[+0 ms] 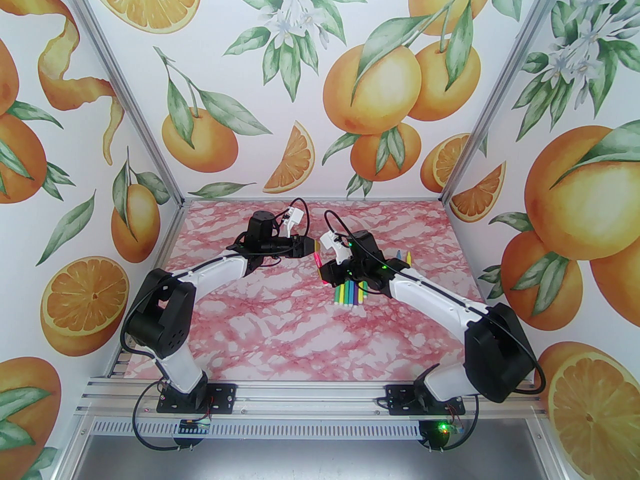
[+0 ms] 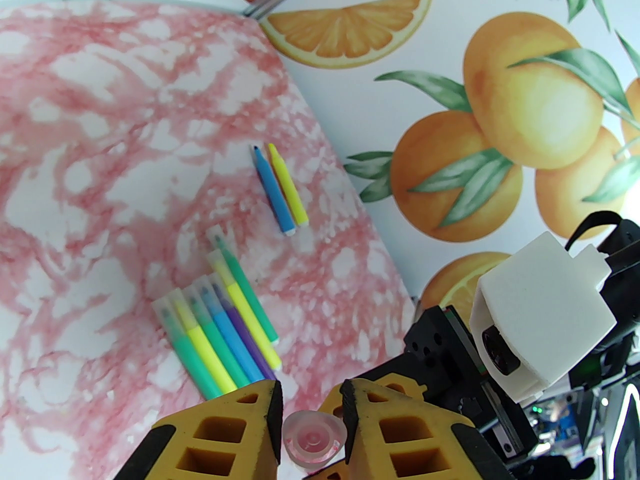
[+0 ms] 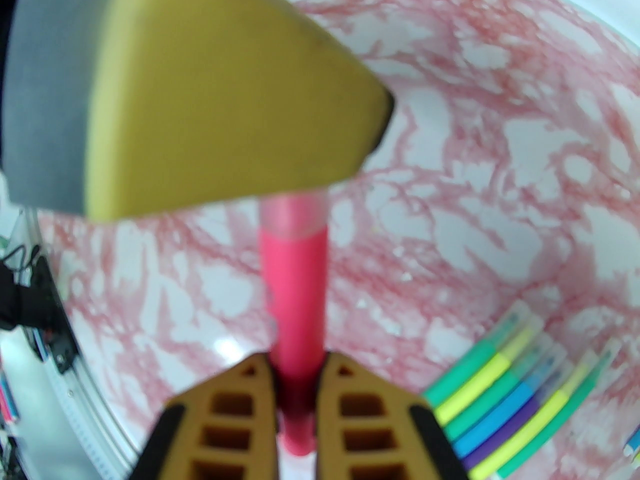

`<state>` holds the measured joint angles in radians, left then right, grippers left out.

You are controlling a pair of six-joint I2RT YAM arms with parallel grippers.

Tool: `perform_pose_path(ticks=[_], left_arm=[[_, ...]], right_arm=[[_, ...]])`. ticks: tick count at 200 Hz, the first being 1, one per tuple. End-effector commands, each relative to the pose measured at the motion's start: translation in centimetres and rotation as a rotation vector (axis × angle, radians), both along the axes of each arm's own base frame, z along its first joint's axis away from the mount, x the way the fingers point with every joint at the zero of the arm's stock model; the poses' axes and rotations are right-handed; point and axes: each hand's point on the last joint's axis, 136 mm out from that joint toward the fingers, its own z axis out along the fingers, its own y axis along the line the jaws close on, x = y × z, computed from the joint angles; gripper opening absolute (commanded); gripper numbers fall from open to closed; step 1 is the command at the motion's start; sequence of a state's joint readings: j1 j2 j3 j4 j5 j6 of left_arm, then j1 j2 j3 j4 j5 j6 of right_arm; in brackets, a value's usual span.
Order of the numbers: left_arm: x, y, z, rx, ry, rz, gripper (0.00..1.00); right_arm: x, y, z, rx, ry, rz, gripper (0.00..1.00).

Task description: Open the pen caps

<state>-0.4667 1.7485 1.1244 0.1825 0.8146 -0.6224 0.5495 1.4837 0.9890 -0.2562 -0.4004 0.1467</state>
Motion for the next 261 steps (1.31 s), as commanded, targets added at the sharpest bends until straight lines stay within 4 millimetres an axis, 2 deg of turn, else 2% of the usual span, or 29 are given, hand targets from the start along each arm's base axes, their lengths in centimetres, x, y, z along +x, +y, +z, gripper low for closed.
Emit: perform_pose_path(ticks=[1,62,100,120,217,261], left_arm=[[0.3,-0.8,1.5,-0.032,-0.046,-0.023,0.24],[0.3,-0.9,1.5,-0.035,-0.042,-0.023,0.10],[0.2,-0.9,1.9,-0.044,-0.047,-0.025,0.03],[0.1,-0.9,2.3,-0.050,-0.049,-0.027,0.01],[-0.2,-1.2,3.3,-0.107,-0.042,-0.054,0.00],[0.0,-1.1,3.1,-0.103,-0.040,-0.045,0.00]], right_arm=[[0.8,0.7,2.8,0.047,-0.077,-0.005,0.08],[1.0,0.6,3.1,0.049,-0.092,-0.020,0.10],[1.1,0.6,2.6,0.049,-0.093,-0.021,0.30],[1.0,0.7,2.4,0.058,-0.088,-0.018,0.34],[0.9,0.8,1.6,0.052,-0.070,-0.007,0.30],[0.6,0.4,1.4,0.032,-0.067,-0.006,0.20]])
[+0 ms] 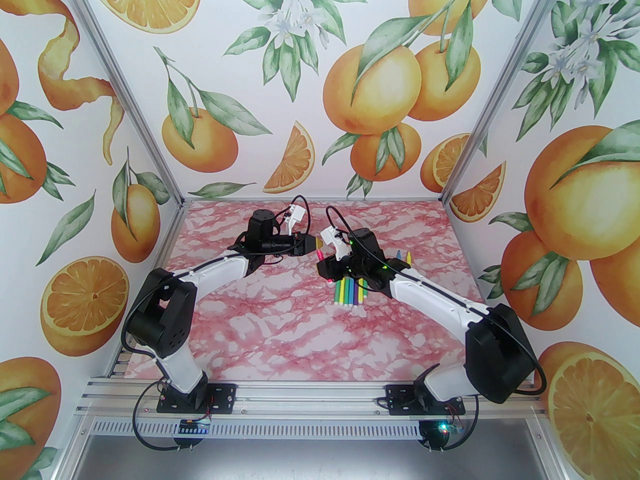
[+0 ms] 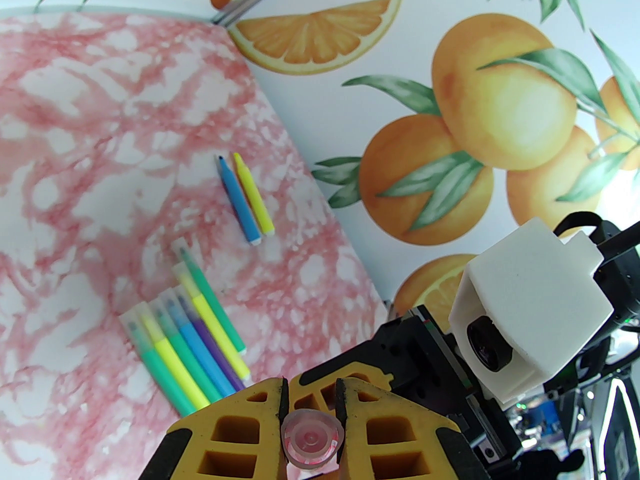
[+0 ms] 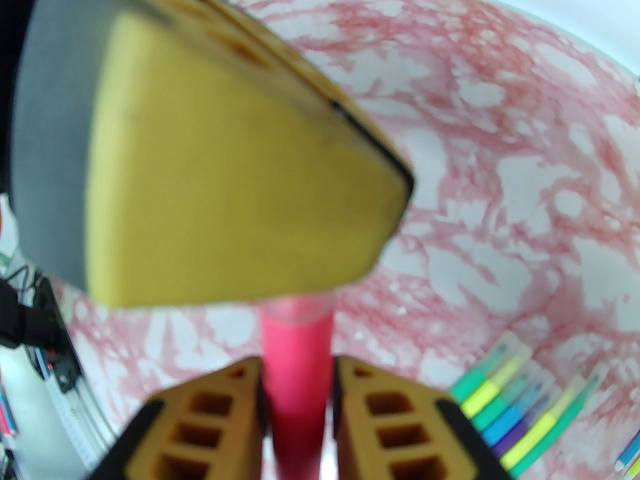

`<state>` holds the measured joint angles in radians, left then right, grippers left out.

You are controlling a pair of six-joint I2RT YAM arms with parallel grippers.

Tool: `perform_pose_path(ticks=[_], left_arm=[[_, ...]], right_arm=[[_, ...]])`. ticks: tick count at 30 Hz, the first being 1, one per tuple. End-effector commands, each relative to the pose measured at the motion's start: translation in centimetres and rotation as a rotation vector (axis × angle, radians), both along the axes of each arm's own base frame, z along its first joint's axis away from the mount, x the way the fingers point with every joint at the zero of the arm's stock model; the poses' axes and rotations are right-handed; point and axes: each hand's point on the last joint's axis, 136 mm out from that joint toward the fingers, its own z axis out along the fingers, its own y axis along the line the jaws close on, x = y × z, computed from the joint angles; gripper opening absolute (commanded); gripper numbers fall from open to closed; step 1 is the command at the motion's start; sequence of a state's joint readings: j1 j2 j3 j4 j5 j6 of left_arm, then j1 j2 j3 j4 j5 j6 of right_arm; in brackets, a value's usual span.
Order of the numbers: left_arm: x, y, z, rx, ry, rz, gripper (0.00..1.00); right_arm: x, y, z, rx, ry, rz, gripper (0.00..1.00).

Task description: Open the pen caps

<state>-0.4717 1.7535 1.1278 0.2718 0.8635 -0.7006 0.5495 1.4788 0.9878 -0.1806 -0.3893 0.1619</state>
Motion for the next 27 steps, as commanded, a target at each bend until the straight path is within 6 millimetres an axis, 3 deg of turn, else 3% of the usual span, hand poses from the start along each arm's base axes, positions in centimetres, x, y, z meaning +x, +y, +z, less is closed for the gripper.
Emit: perform_pose_path(ticks=[1,6,10,20,27], left_arm=[[0.3,-0.3,1.4,-0.030,-0.044,-0.013,0.00],[1.1,0.3,1.0,-0.010,-0.041,0.034,0.00],[2.8,1.2,0.7,0.008,-0.028,0.128,0.00],[5.6,3.0,0.4,-0.022,0.018,0.245,0.00],[5.9,3.9,-0.9,0.070,0.017,0.245,0.00]], right_arm=[[-0.5,-0.1,-0.1,-0.011,-0.005,0.011,0.20],[-1.0,-0.5,-0.5,-0.032,0.003,0.008,0.16],[-2.2,-1.4,-1.8,-0.061,0.036,0.006,0.07],[-4.3,-3.0,-3.8,-0.090,0.075,-0.007,0.00],[-3.4,-4.4,-3.5,-0.120,0.045,-0.071,0.00]])
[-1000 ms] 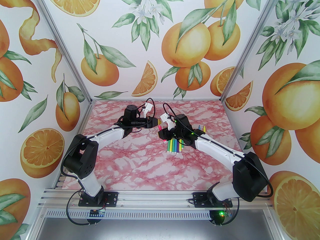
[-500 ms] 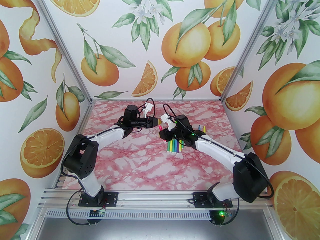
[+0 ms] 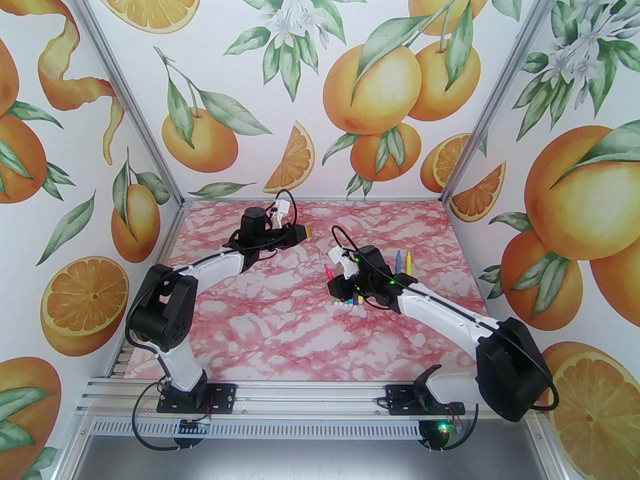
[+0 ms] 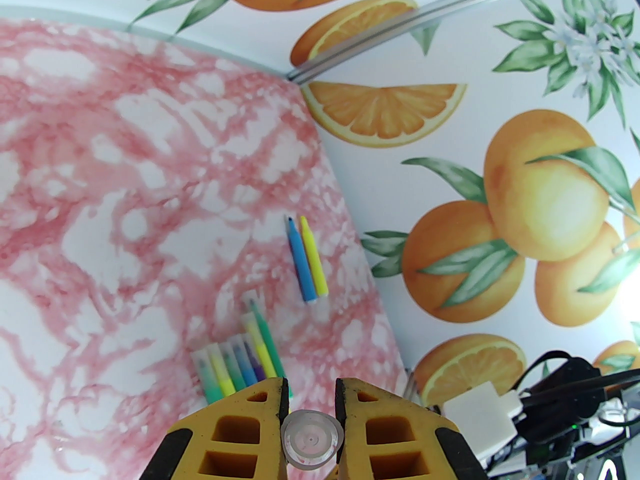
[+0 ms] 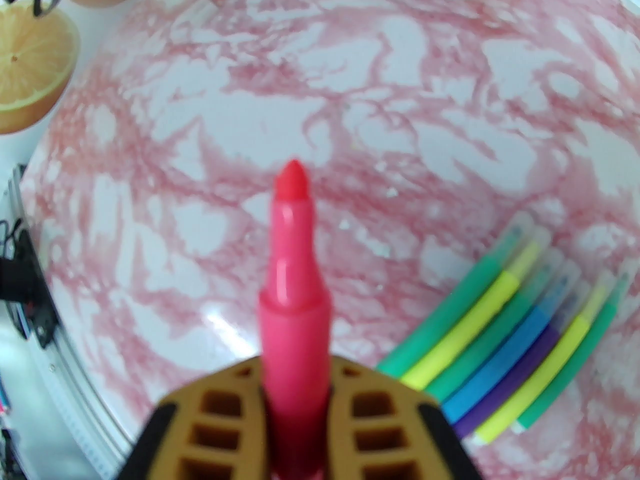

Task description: Open the pen caps

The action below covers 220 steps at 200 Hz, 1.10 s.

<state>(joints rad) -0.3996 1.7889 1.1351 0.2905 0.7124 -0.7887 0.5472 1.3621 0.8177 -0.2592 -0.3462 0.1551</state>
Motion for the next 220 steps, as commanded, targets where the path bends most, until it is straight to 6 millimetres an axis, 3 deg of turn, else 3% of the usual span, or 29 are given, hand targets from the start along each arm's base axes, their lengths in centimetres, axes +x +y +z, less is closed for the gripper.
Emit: perform_pose_path(ticks=[1,47,89,141,190,220], left_arm=[[0.7,0.8,0.2,0.095,-0.045,0.011,0.00],[-0.2,6.3,-3.9,0.564,-0.055,0.073,0.00],[-0.5,10.3,-7.0,0.803,-0.014,0.098,0.00],[0.4,14.3,-9.5,1.002,0.029,0.145,0.00],[1.6,17.9,-11.4,1.219,0.056,0.195,0.00],[2.2,19.1,-12.2,1.277,0.069,0.202,0.00]], right_arm=[[1.0,-1.3,0.8,-0.035,-0.054,-0.053,0.00],[5.1,-6.9,0.5,-0.179,-0.098,-0.302,0.00],[8.7,-13.1,0.0,-0.305,-0.105,-0.567,0.00],[10.7,-16.2,-1.8,-0.429,-0.068,-0.677,0.00],[12.1,-17.8,-4.3,-0.459,0.007,-0.730,0.00],[12.7,-18.7,-5.8,-0.452,0.058,-0.752,0.00]])
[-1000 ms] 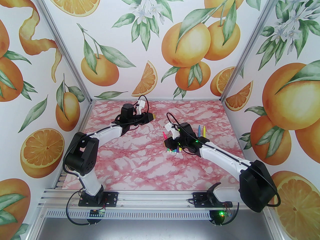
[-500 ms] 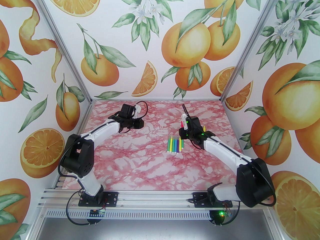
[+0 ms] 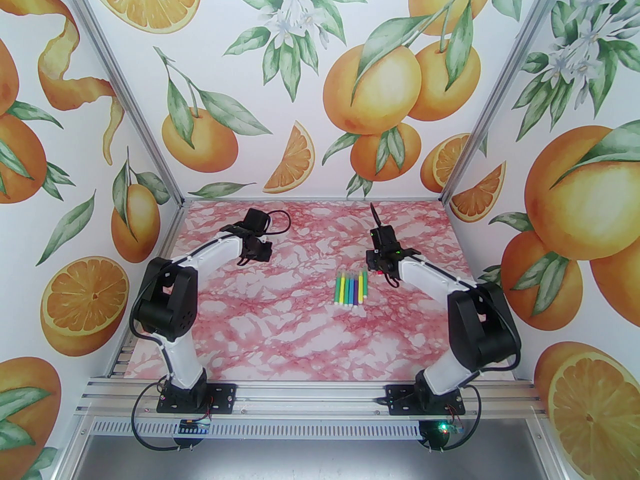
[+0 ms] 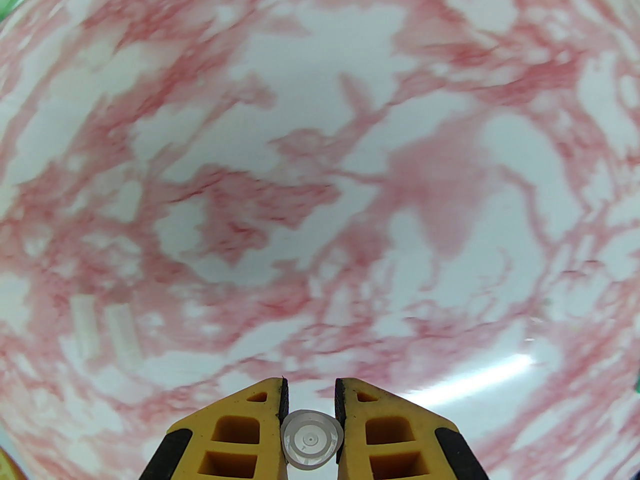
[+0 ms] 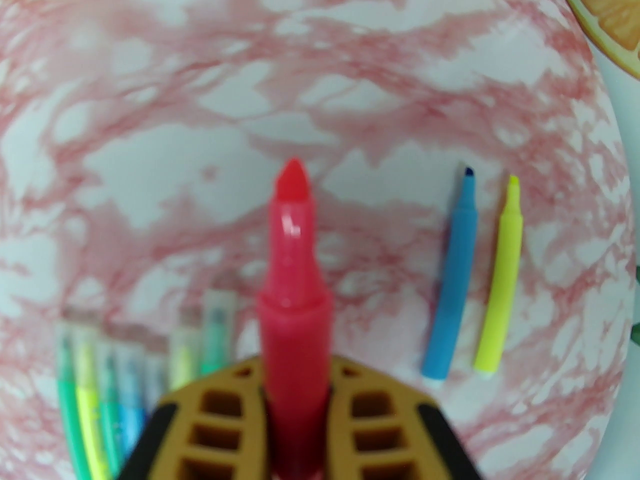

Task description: Open the pen caps

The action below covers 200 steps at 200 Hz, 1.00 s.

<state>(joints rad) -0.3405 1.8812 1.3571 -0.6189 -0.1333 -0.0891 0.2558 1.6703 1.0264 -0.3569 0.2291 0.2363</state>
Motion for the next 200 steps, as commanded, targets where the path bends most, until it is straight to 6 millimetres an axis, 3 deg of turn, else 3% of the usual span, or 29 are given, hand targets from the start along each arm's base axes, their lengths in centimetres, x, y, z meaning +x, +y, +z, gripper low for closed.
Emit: perform_pose_path(ticks=[1,126,200], left_arm=[[1.1,2.0,0.3,0.104,-0.013,0.018,0.00],[2.5,5.9,-3.3,0.161,0.046,0.082,0.00],[2.3,6.9,-4.2,0.211,0.080,0.085,0.03]], right_arm=[[0.7,-1.0,-0.6,0.011,0.022,-0.048,0.00],[1.9,-4.5,-4.2,0.001,0.180,-0.121,0.02],[2.0,-5.0,-5.5,-0.012,0.229,-0.132,0.04]])
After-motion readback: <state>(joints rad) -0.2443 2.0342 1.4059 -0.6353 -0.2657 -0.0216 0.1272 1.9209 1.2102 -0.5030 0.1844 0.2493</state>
